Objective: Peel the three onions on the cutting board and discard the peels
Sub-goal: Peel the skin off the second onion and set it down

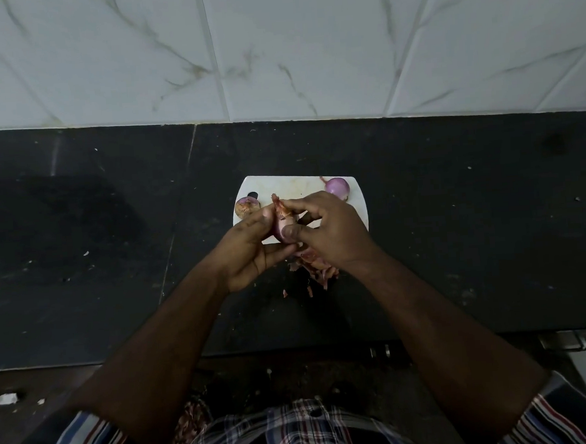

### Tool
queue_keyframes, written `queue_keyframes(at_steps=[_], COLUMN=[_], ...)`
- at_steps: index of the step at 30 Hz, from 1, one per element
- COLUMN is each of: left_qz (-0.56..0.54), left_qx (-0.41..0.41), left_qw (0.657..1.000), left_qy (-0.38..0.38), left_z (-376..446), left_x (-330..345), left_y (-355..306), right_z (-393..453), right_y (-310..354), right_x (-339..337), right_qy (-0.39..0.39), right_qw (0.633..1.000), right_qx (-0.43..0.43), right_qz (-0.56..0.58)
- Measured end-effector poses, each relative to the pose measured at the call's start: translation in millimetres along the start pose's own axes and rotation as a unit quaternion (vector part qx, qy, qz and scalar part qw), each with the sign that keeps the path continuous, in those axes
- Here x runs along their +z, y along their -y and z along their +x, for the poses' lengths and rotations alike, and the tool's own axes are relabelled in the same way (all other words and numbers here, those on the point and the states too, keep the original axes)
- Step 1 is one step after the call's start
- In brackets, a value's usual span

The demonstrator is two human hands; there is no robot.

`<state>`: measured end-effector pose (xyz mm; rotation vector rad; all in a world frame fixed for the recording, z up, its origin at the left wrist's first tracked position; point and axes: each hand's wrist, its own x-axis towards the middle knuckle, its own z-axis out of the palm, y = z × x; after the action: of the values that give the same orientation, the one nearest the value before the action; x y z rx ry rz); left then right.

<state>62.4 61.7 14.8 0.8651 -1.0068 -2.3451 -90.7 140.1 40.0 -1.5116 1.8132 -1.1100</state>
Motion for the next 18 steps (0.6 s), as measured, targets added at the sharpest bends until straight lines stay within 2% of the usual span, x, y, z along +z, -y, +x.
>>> queue_keyframes(at_steps=[7,13,18], left_qz=[0.007,0.018,0.028], left_qx=[-0.005,0.004,0.001], left_qw=[0.999,0.999,0.999], left_qy=[-0.035,-0.034,-0.037], left_z=[0.5,-1.6,-0.4], left_x=[-5.3,-3.3,-1.4], left_y=[-0.1,1.8,1.7], right_z=[-1.2,1.5,5.8], right_y=[-6.9,-9.6,-8.1], right_x=[9.0,-0.1,-6.4], right_qy=[-0.041,0.016,0.048], right_qw=[0.998,0.998,0.997], right_qx=[0.013,0.059,0.051], right_qz=[-0.038,-0.009,-0.012])
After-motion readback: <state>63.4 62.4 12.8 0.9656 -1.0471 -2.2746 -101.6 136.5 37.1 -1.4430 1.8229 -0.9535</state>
